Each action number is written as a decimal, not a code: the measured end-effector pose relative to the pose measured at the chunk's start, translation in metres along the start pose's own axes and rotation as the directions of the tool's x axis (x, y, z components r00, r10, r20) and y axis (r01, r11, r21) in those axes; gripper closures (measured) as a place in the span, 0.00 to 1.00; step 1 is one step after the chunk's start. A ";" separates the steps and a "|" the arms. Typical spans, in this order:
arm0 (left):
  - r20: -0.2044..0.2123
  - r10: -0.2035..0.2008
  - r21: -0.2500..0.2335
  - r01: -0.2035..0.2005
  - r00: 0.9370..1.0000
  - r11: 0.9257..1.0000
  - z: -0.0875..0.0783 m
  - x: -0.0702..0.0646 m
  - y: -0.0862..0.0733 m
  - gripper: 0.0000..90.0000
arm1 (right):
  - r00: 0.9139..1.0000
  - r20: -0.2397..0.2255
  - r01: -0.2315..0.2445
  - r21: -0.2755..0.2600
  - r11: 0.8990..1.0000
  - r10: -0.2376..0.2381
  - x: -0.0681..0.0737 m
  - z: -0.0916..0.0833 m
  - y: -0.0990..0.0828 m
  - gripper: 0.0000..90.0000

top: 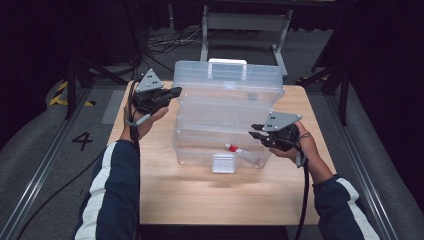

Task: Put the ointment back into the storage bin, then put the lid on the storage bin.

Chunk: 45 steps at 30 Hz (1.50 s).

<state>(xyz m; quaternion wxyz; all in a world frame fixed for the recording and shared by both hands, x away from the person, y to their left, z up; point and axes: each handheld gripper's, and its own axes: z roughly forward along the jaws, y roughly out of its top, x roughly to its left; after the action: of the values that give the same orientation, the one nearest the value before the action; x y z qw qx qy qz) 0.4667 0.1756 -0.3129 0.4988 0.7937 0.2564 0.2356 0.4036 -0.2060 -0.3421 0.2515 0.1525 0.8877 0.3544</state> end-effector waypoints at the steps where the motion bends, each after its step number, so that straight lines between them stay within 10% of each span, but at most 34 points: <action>1: -0.008 0.005 0.002 -0.005 1.000 1.000 0.000 0.000 0.000 1.00 | 1.000 0.006 -0.008 -0.002 1.000 0.008 -0.001 -0.004 -0.004 0.82; 26: 0.016 0.010 -0.024 -0.010 1.000 1.000 -0.008 0.000 -0.009 1.00 | 0.994 0.084 -0.074 -0.028 0.997 0.076 -0.003 -0.053 -0.056 0.58; 45: 0.044 -0.014 -0.031 0.016 0.999 0.999 -0.011 -0.004 -0.018 1.00 | 0.974 0.126 -0.191 0.032 0.981 0.186 -0.011 -0.044 -0.100 0.47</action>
<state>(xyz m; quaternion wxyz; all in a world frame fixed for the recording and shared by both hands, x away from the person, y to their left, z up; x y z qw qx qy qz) 0.4538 0.1876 -0.3255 0.5184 0.7888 0.2477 0.2184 0.3788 -0.3056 -0.3813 0.2673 0.2631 0.8596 0.3471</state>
